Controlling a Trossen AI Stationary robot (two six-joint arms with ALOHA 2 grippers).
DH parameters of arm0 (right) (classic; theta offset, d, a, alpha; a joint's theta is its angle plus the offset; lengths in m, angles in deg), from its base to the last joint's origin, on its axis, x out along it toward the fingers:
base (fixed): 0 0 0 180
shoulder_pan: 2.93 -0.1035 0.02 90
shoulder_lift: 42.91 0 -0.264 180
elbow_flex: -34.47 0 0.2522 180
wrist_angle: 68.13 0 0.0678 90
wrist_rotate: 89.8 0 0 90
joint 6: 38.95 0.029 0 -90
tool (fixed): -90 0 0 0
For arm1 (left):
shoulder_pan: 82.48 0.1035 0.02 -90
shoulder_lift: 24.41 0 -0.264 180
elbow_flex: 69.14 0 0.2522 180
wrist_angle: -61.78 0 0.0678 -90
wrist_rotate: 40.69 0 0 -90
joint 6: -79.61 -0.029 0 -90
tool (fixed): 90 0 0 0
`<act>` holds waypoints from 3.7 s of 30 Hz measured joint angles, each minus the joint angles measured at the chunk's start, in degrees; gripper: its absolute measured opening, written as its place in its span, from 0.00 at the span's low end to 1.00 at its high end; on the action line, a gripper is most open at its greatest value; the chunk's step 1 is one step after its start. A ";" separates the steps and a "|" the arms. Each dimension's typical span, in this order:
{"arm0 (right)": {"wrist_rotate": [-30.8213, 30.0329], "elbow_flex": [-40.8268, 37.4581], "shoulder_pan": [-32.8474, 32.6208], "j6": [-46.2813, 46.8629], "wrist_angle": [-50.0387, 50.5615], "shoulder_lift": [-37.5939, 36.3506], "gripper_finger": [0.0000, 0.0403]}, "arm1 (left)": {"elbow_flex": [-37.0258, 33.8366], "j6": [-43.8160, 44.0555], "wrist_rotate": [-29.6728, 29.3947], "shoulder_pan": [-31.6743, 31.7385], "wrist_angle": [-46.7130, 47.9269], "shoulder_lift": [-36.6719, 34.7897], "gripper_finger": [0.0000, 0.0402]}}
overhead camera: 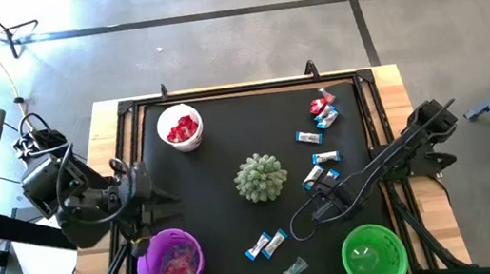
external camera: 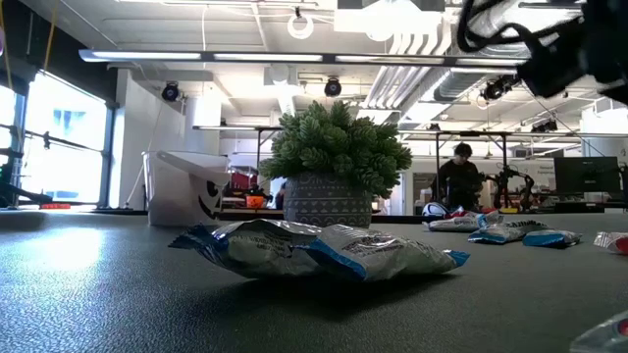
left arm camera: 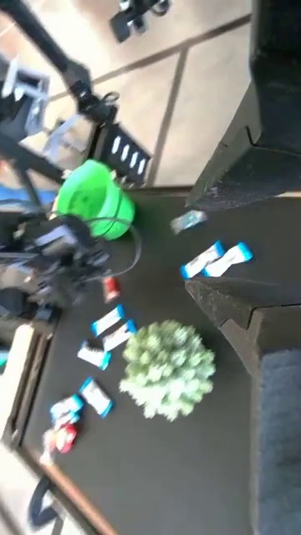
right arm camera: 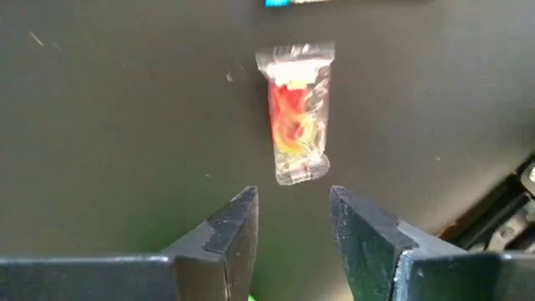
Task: Organize candy in baskets
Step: Put the red gummy into the purple bucket
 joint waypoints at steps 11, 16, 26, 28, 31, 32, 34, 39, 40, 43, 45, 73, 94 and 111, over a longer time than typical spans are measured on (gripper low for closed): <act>1.04 -16.59 2.38 -2.20 -20.59 -3.36 0.36 | 0.00 -0.08 -5.25 2.27 0.11 -0.50 0.32; 1.57 -20.08 3.45 -3.27 -23.45 -3.85 0.36 | 0.00 0.48 -5.27 4.18 0.11 -0.50 0.31; 0.42 -19.82 3.39 -3.87 -24.80 -4.96 0.10 | 0.00 1.83 -6.14 5.54 0.11 -0.48 0.31; -1.03 -19.37 3.45 -3.45 -24.64 -5.55 0.03 | 0.00 2.86 -6.08 5.22 0.11 -0.37 0.31; -1.61 -18.32 3.45 -2.57 -24.43 -6.65 0.04 | -0.02 4.43 -3.48 4.25 0.18 -0.03 0.31; -1.78 -17.75 3.45 -2.38 -24.21 -7.11 0.05 | -0.02 5.17 -2.06 3.79 0.19 0.14 0.31; -2.90 -16.01 3.45 -2.42 -24.16 -8.15 0.03 | -0.02 6.70 0.56 2.71 0.37 0.60 0.31; -9.92 -7.64 3.04 -6.52 -24.24 -9.63 0.02 | -0.03 11.79 2.81 -1.23 2.35 2.21 0.31; -11.91 -5.49 3.04 -7.66 -24.29 -9.73 0.02 | -0.04 13.07 2.78 -1.89 3.53 2.52 0.31; -18.89 1.58 3.12 -13.69 -24.52 -9.73 0.01 | -0.09 16.68 0.92 -3.43 8.53 3.73 0.31; -24.45 6.20 3.38 -18.35 -25.10 -9.77 0.01 | -0.09 18.01 -2.64 -3.78 12.37 4.68 0.31; -39.90 28.60 7.78 -59.10 -66.14 2.31 0.00 | -0.11 -1.16 -33.44 8.11 -3.43 9.44 0.35; -39.78 29.02 11.00 -61.54 -63.74 1.92 0.00 | -0.11 -19.89 -20.15 14.21 -19.83 9.43 0.45; -41.59 29.02 12.72 -61.98 -62.47 1.75 0.00 | -0.02 -19.41 -15.89 14.04 -21.97 9.45 0.45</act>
